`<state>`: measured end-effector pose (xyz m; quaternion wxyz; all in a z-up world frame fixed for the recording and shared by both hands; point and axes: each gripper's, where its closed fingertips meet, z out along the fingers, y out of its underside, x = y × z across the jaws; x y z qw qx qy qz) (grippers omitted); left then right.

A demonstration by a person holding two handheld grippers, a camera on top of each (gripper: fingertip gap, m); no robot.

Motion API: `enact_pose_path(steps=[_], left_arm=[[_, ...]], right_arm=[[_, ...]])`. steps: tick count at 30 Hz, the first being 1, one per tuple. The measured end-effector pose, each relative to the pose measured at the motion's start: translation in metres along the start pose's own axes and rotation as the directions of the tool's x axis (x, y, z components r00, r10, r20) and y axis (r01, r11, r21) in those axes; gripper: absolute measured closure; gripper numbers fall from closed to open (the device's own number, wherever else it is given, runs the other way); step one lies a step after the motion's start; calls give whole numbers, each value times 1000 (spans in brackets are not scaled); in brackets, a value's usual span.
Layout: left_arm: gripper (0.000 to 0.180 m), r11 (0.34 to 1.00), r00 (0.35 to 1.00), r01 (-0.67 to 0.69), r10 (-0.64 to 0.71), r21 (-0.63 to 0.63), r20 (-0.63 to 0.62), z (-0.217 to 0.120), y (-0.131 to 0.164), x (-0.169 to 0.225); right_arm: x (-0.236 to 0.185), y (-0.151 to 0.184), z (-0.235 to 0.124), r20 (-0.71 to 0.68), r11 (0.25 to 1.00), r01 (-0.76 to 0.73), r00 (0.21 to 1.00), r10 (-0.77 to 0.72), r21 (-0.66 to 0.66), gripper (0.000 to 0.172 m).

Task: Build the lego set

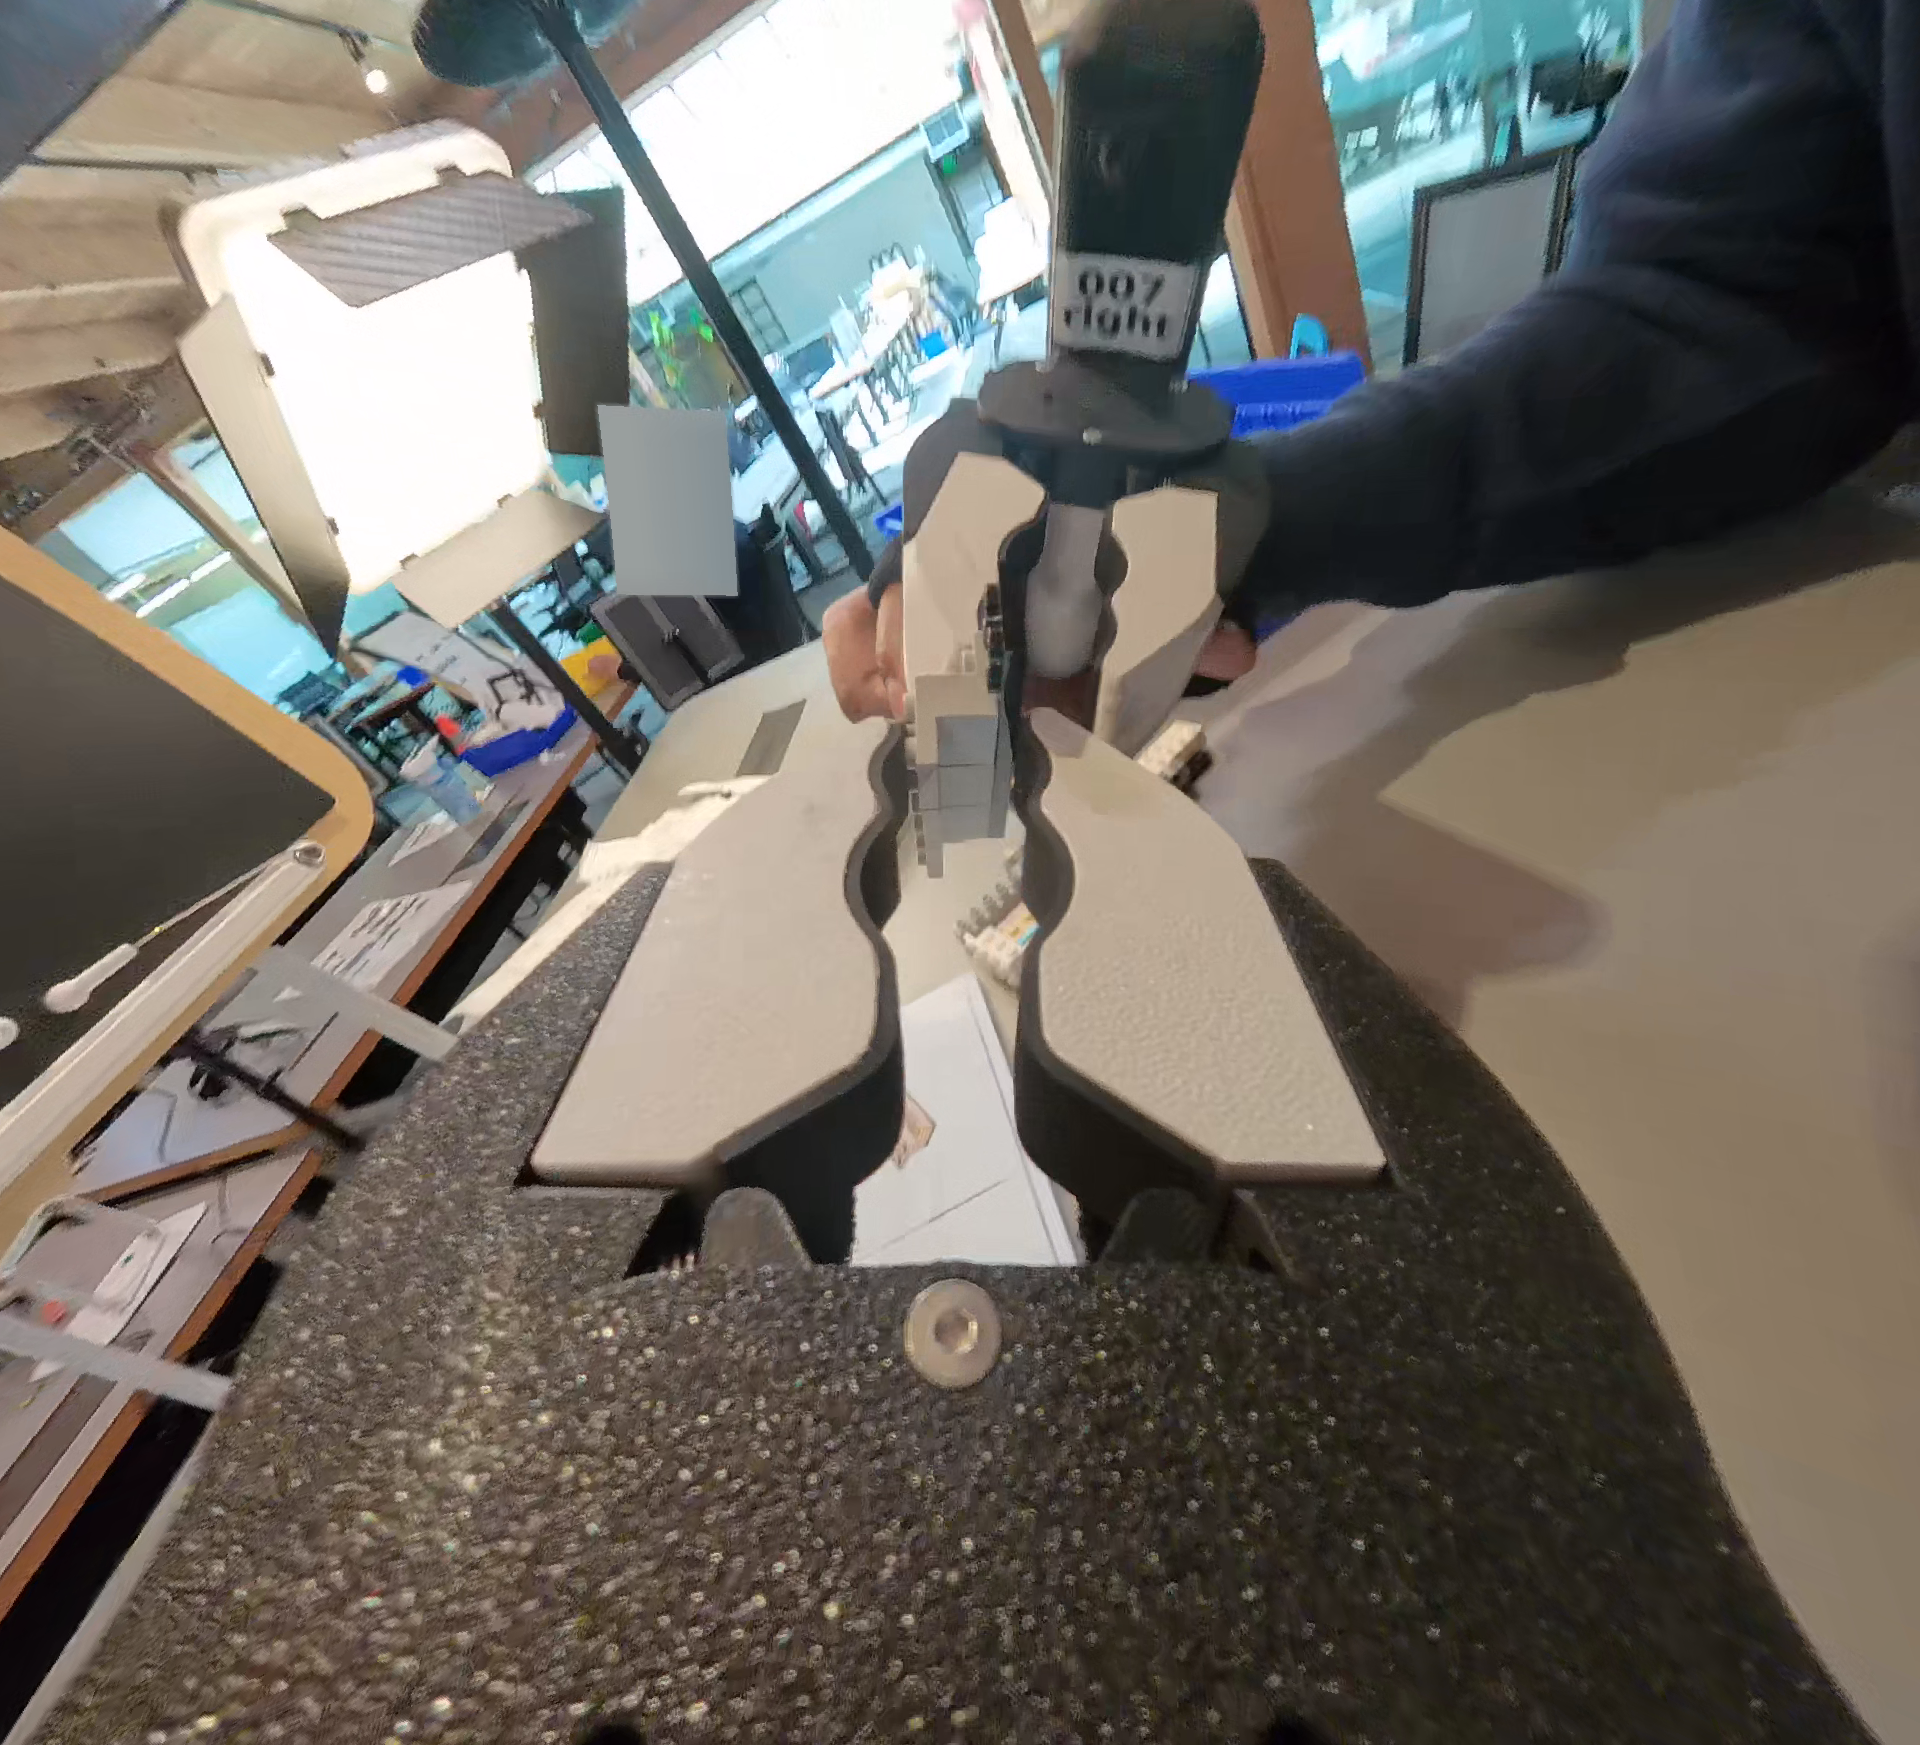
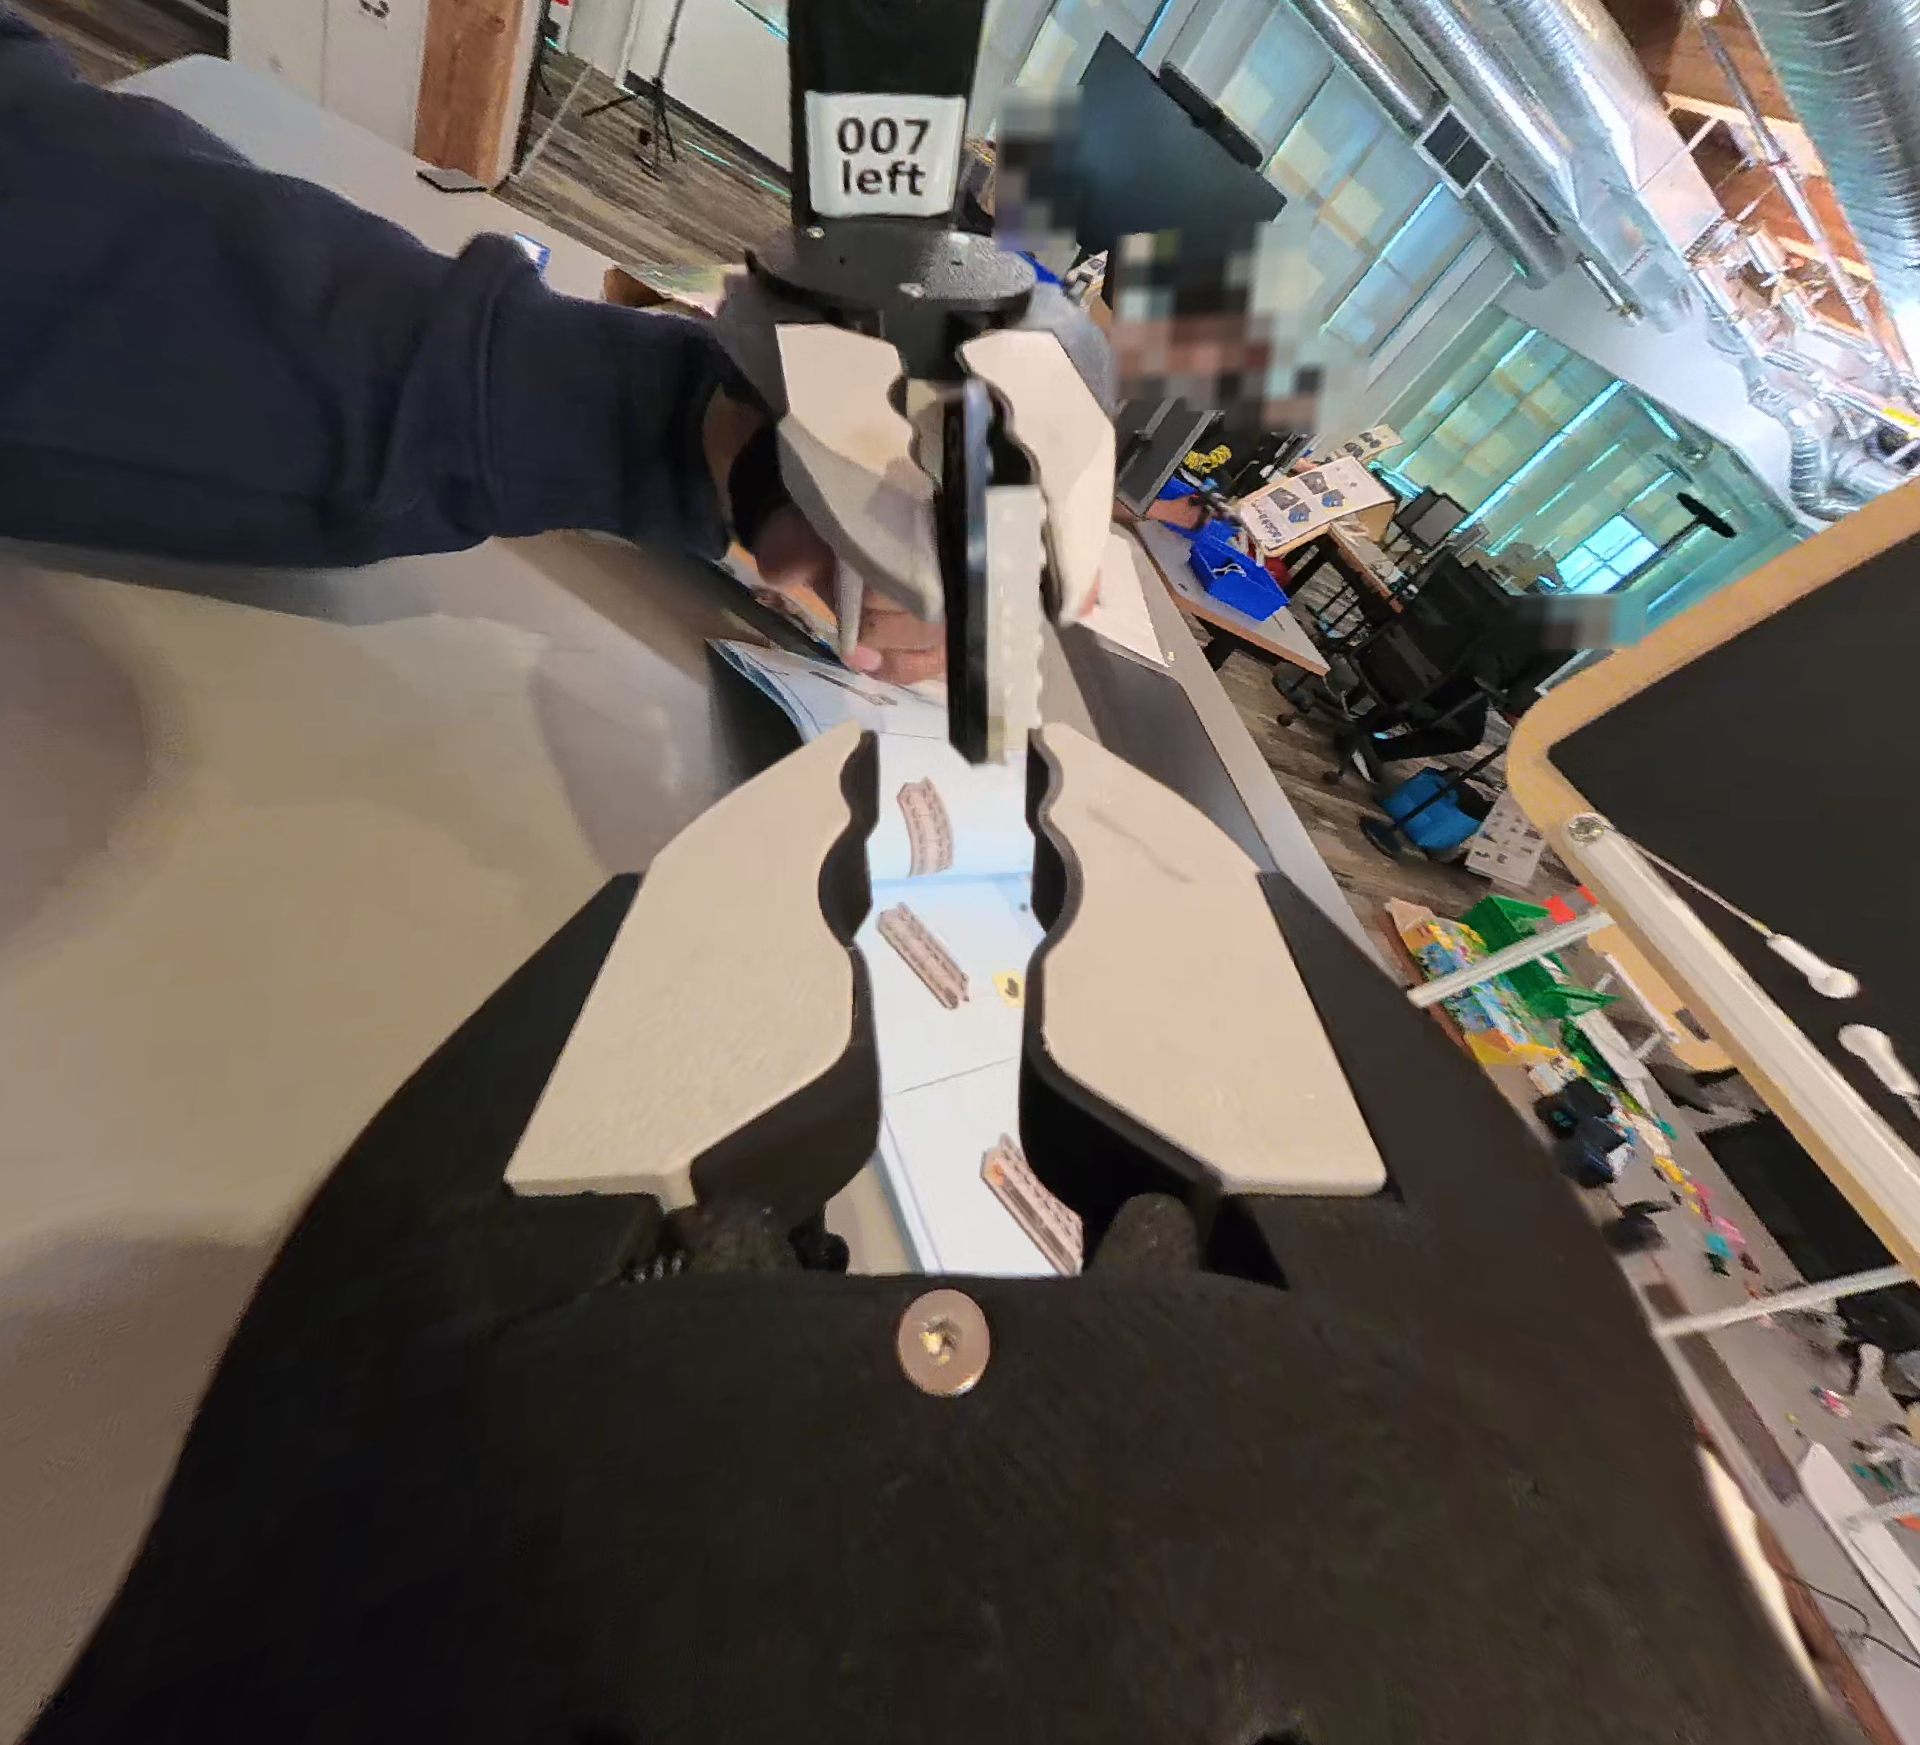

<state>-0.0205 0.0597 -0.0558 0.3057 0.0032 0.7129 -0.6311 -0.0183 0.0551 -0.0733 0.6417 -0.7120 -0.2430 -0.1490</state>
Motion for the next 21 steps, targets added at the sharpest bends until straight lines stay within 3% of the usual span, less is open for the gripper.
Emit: enact_pose_path(steps=[6,11,16,21], left_arm=[[161,991,999,42,-41,125,-14,-6,-18,-1],[161,979,998,45,-34,199,-56,-1,-33,7],[161,971,989,67,-34,230,-145,12,-41,22],[161,969,973,98,-45,226,-226,29,-39,38]], right_arm=[[2,-12,0,-30,999,12,999,-10,42,146],[-3,-19,-7,61,971,-205,978,198,125,121],[-13,-37,-27,9,931,-267,962,274,250,134],[-20,-34,-31,-82,958,-205,971,225,202,142]])
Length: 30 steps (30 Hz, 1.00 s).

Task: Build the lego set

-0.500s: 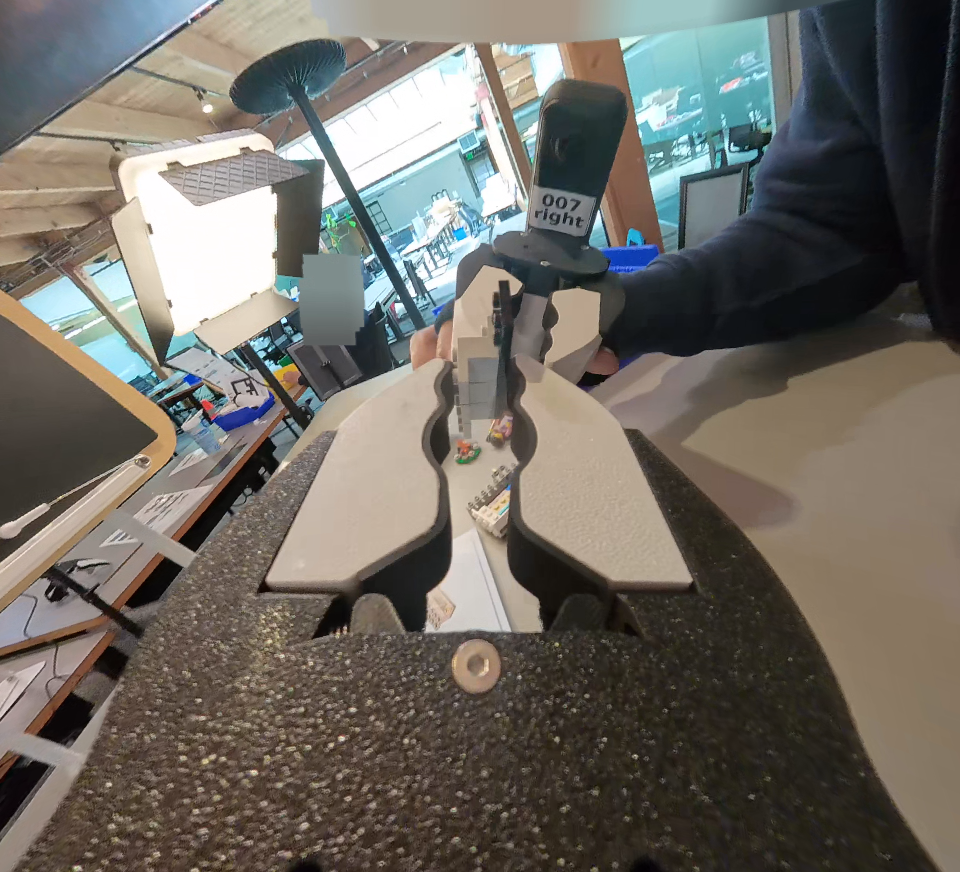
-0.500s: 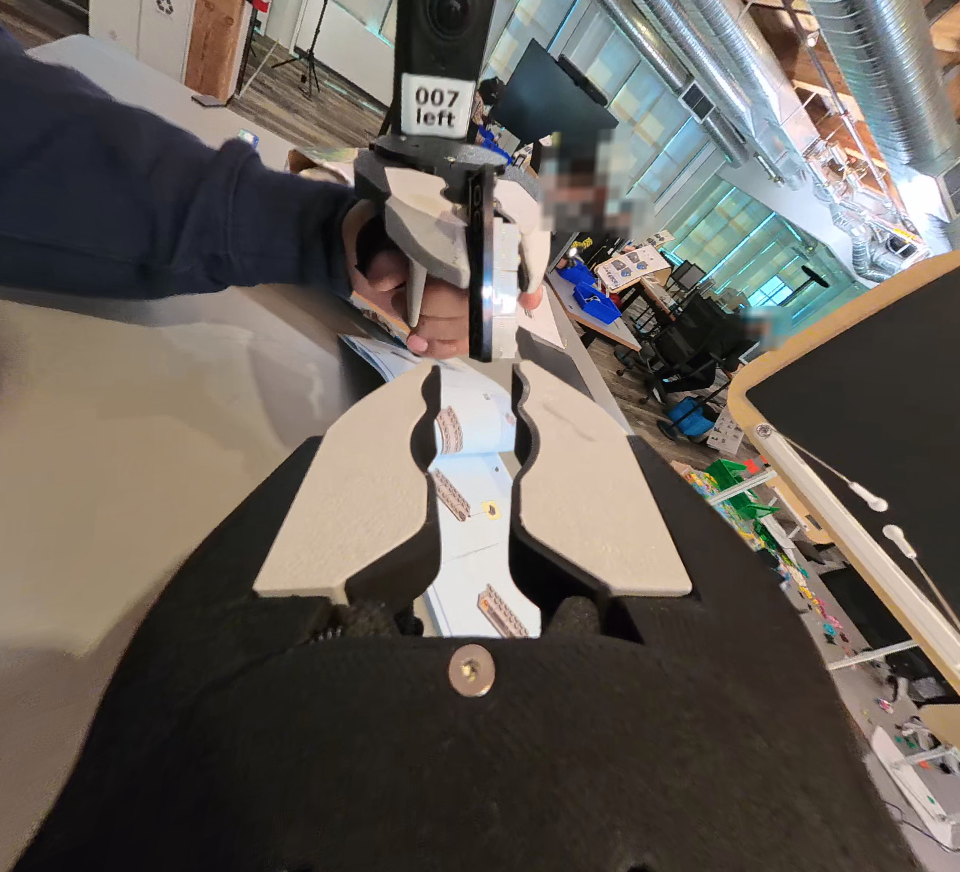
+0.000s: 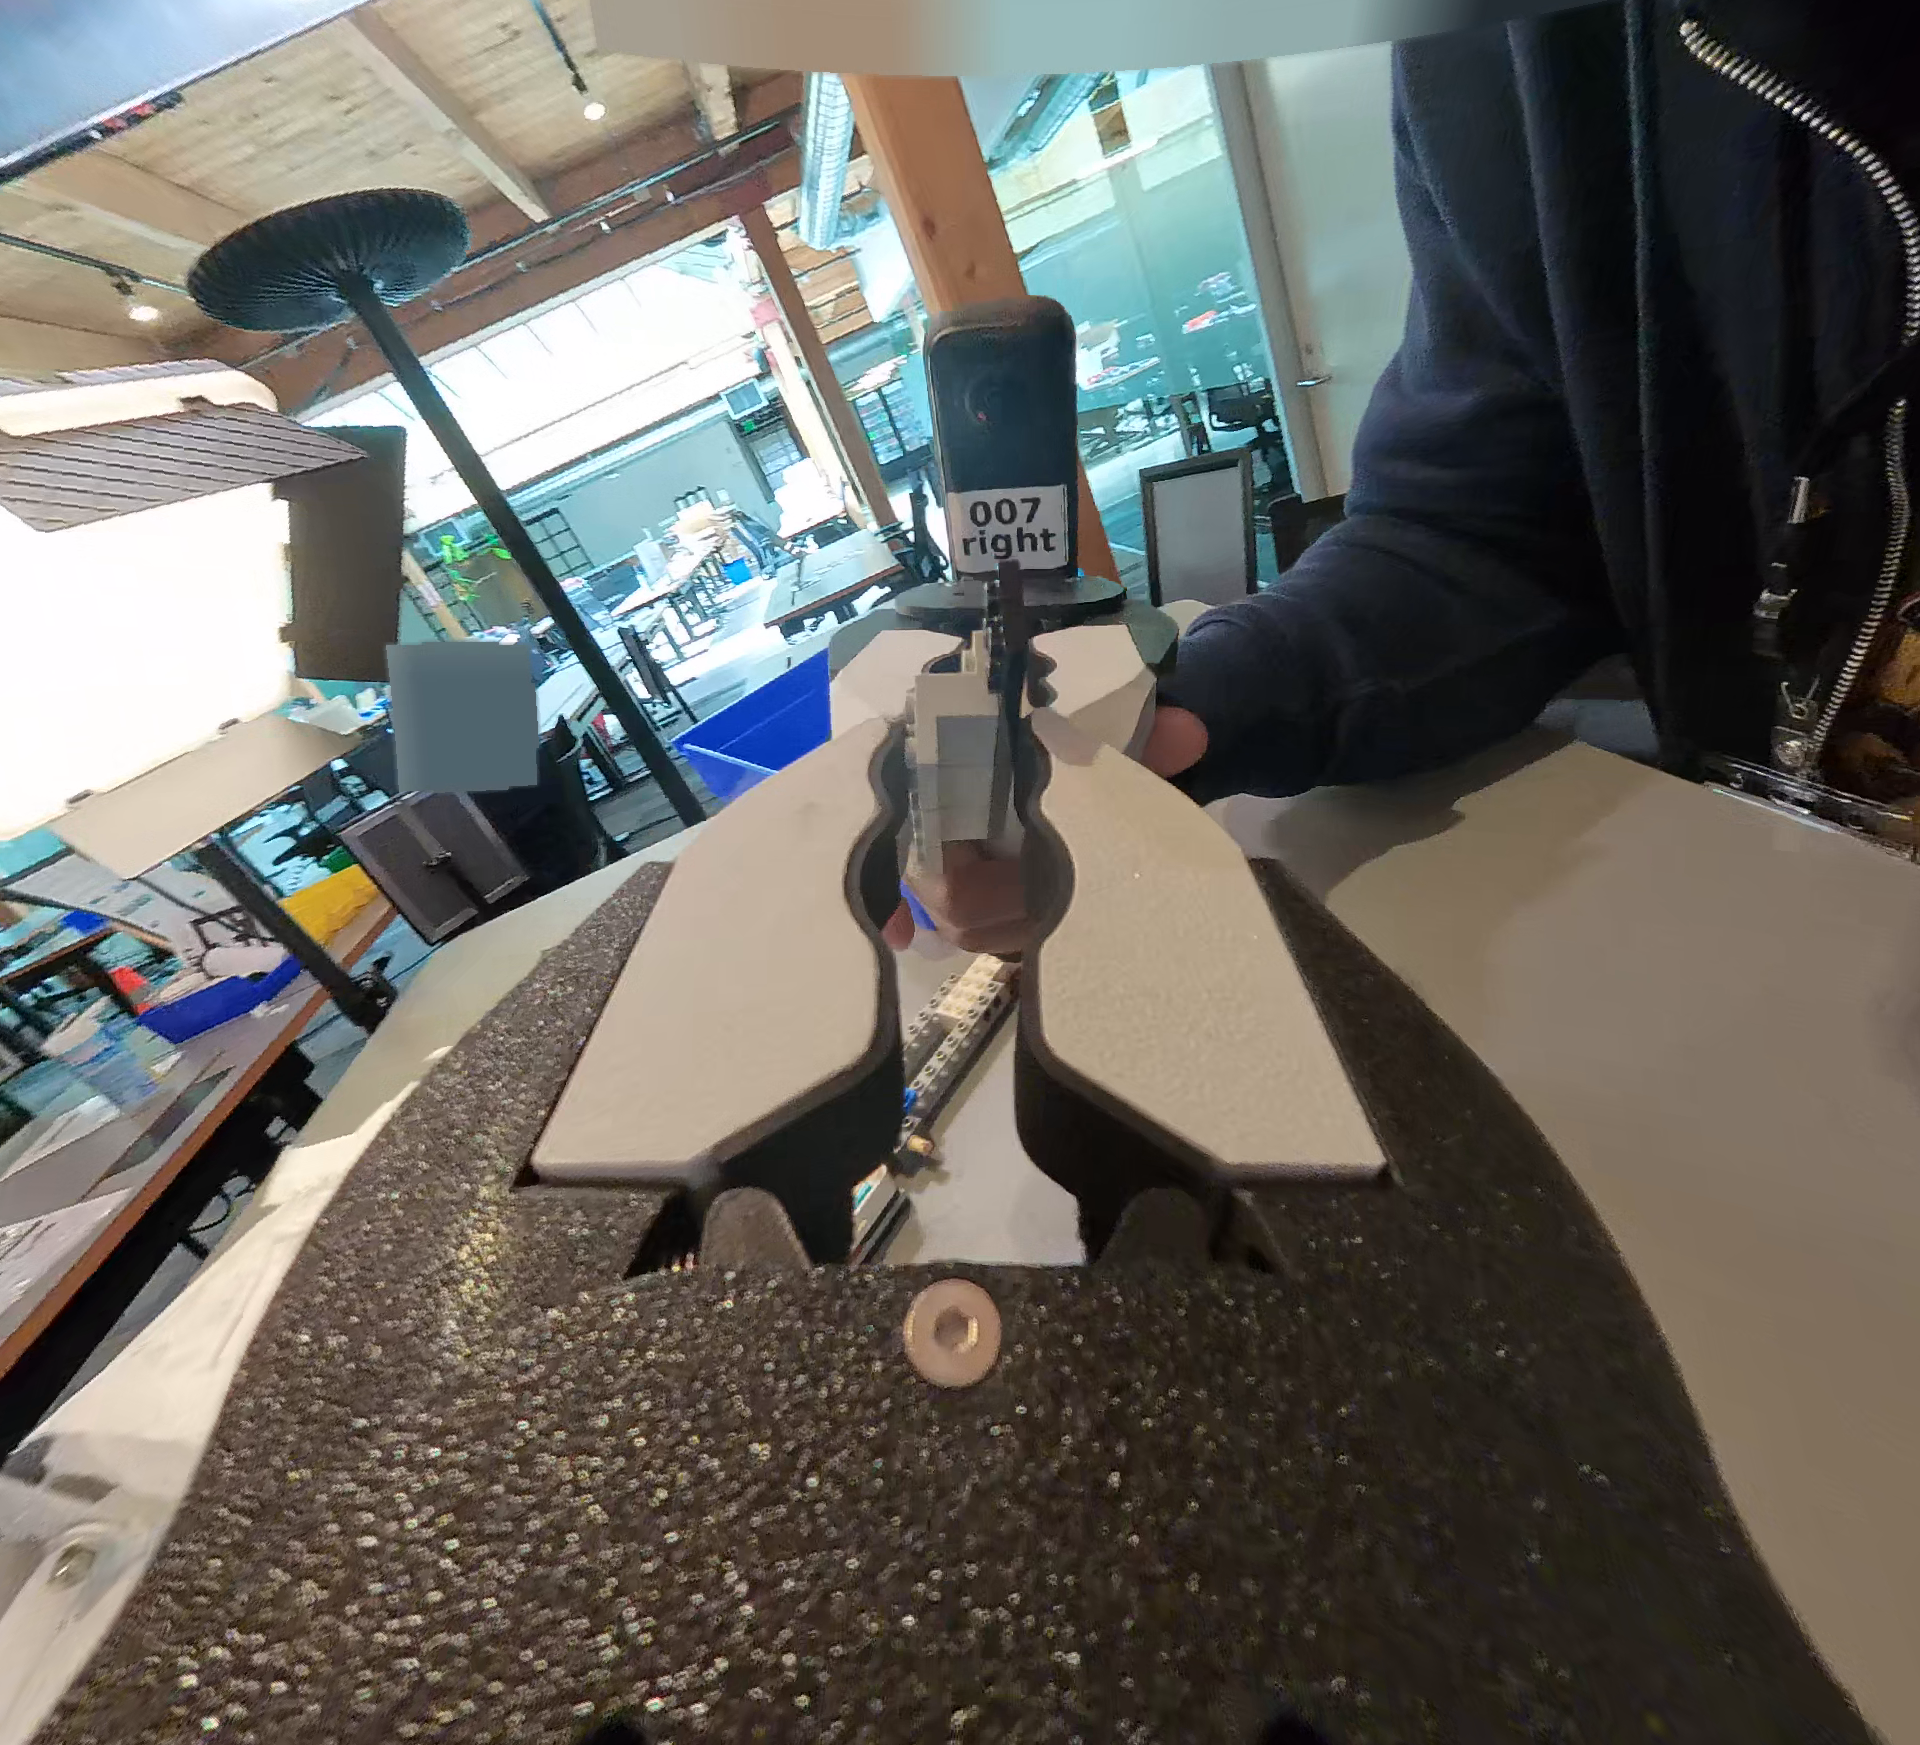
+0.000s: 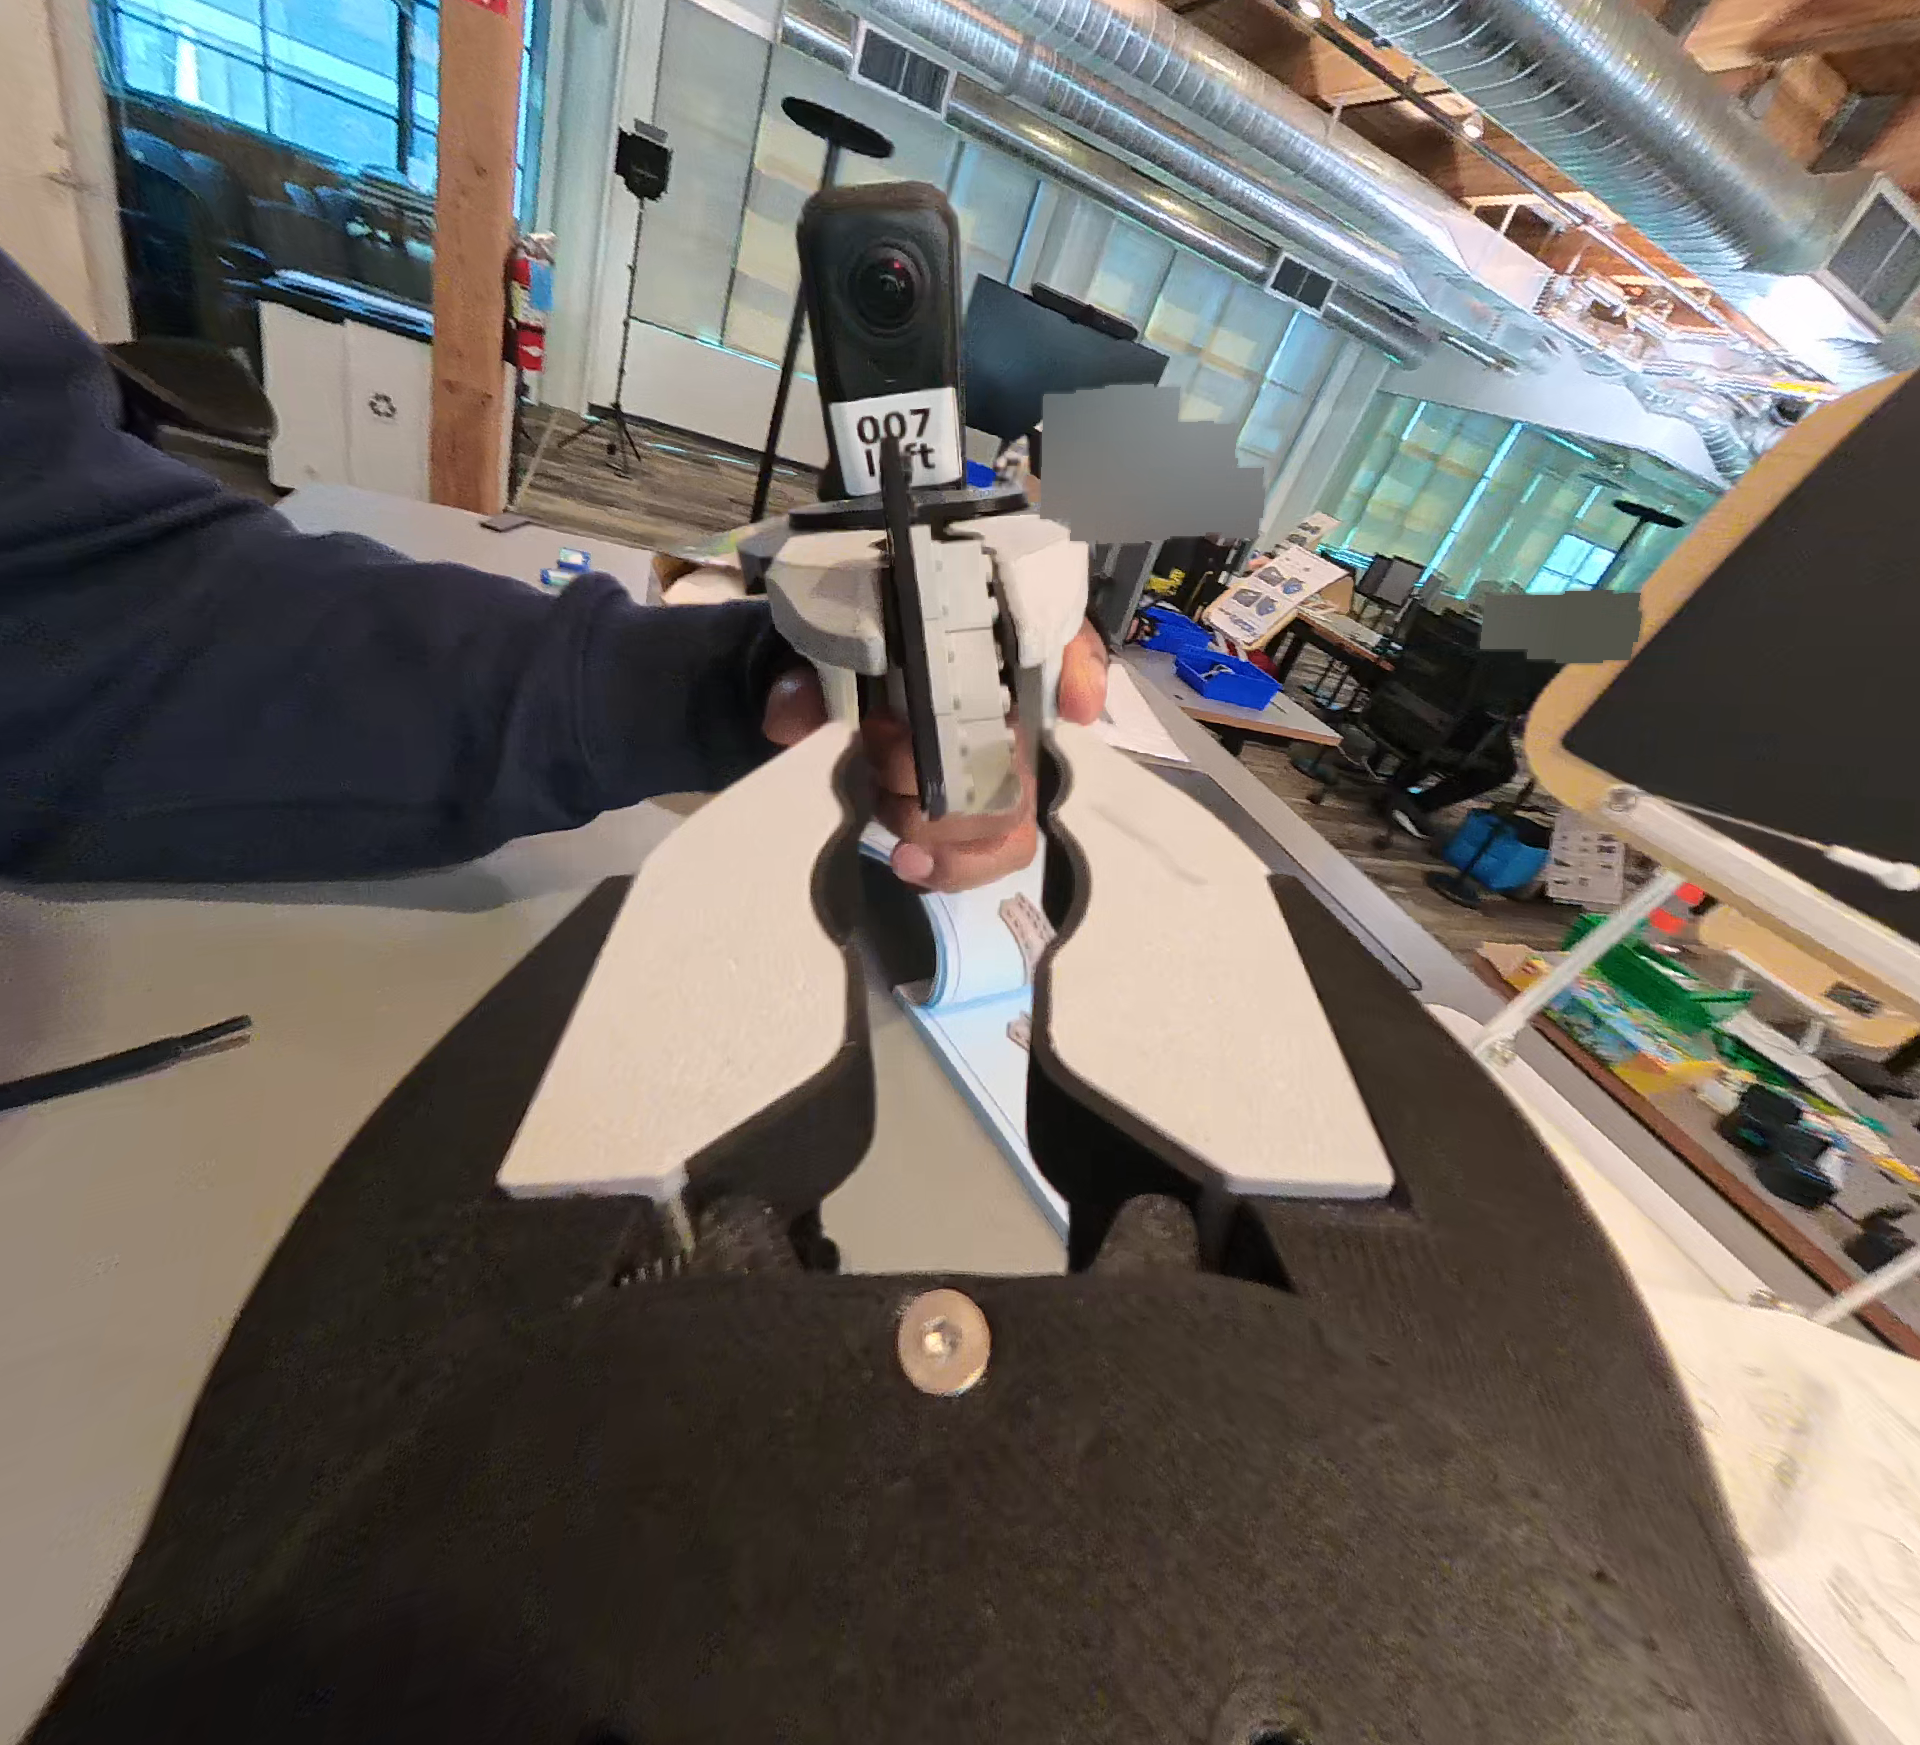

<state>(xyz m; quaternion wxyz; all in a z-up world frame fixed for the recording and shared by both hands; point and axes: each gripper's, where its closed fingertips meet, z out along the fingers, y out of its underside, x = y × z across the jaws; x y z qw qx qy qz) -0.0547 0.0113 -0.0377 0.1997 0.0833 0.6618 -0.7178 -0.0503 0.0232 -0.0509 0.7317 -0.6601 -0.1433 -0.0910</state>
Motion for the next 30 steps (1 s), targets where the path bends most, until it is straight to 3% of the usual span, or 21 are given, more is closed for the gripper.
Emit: enact_pose_path(steps=[1,4,8,12,15,17,25,30], left_arm=[[161,1000,1000,6,-6,2,-6,3,1,1],[161,998,998,59,-60,28,17,8,5,-3],[143,970,952,238,-243,51,187,4,24,-24],[132,882,789,427,-470,197,395,-7,42,-37],[135,811,660,485,-584,327,472,-8,44,-38],[137,799,606,500,-599,335,524,-7,53,-39],[144,784,614,522,-619,336,490,0,60,-31],[151,847,687,499,-516,184,511,5,68,-22]], right_arm=[[1,2,-1,-22,1000,24,999,-25,-10,151],[7,4,-7,-93,996,81,992,-84,-33,153],[29,9,-19,-274,979,179,941,-200,-101,153],[53,32,-26,-455,933,223,825,-334,-281,153],[58,45,-22,-487,860,275,732,-477,-429,153],[55,48,-17,-489,833,291,700,-520,-470,153],[41,56,-7,-410,776,358,693,-593,-519,153],[30,51,-6,-312,705,512,652,-691,-490,153]])
